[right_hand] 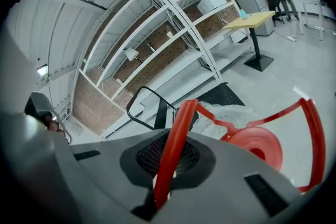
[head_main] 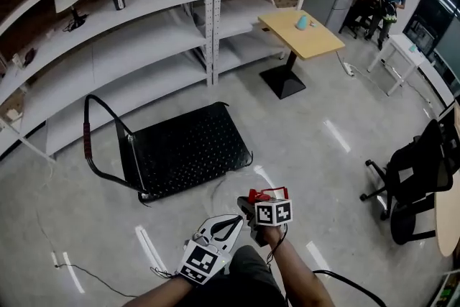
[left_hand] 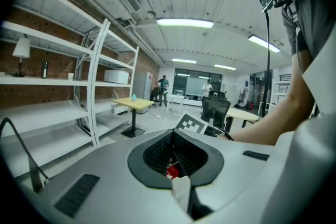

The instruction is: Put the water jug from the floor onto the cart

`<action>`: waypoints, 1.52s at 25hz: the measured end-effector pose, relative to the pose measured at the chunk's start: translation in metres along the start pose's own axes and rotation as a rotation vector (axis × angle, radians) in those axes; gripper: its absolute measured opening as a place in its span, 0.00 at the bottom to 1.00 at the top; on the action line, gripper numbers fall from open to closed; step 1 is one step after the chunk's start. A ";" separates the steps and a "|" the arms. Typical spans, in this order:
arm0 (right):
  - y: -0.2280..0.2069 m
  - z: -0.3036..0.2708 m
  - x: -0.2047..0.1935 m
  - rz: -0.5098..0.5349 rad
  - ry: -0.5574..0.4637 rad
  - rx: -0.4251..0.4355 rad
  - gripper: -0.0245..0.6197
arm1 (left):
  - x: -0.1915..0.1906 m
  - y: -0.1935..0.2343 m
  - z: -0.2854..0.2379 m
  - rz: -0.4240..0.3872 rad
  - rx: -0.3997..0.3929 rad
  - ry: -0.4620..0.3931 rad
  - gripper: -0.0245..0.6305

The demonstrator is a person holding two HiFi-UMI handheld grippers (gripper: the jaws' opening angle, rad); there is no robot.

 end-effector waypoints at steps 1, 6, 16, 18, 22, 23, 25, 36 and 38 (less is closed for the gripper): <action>0.002 -0.015 0.015 0.004 0.004 0.006 0.04 | 0.003 0.016 0.000 0.004 0.010 -0.002 0.04; -0.002 -0.102 0.096 0.033 0.031 0.059 0.04 | 0.008 0.098 -0.013 0.034 0.080 -0.004 0.04; -0.060 -0.312 0.247 0.085 0.196 0.117 0.04 | 0.020 0.299 -0.084 0.139 0.296 0.029 0.04; -0.069 -0.350 0.270 0.112 0.225 0.101 0.04 | 0.020 0.333 -0.093 0.166 0.324 0.027 0.04; -0.083 -0.413 0.290 0.179 0.270 0.053 0.04 | 0.008 0.378 -0.096 0.204 0.338 0.035 0.04; -0.084 -0.429 0.293 0.191 0.275 0.040 0.04 | 0.005 0.390 -0.095 0.206 0.341 0.036 0.04; -0.087 -0.459 0.295 0.211 0.283 0.016 0.04 | -0.005 0.409 -0.090 0.212 0.345 0.041 0.04; -0.031 -0.589 0.295 0.304 0.350 -0.054 0.04 | -0.051 0.479 -0.049 0.278 0.442 0.061 0.04; -0.022 -0.603 0.288 0.319 0.365 -0.081 0.04 | -0.051 0.485 -0.040 0.288 0.452 0.055 0.04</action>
Point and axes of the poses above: the fingertips, and each gripper's own axes: z backward along the fingers, y to its left, x out of its top, the point moved 10 cm from there along z, backward along the fingers, and after that the axes turned 1 degree about -y, right-handed, at the moved point
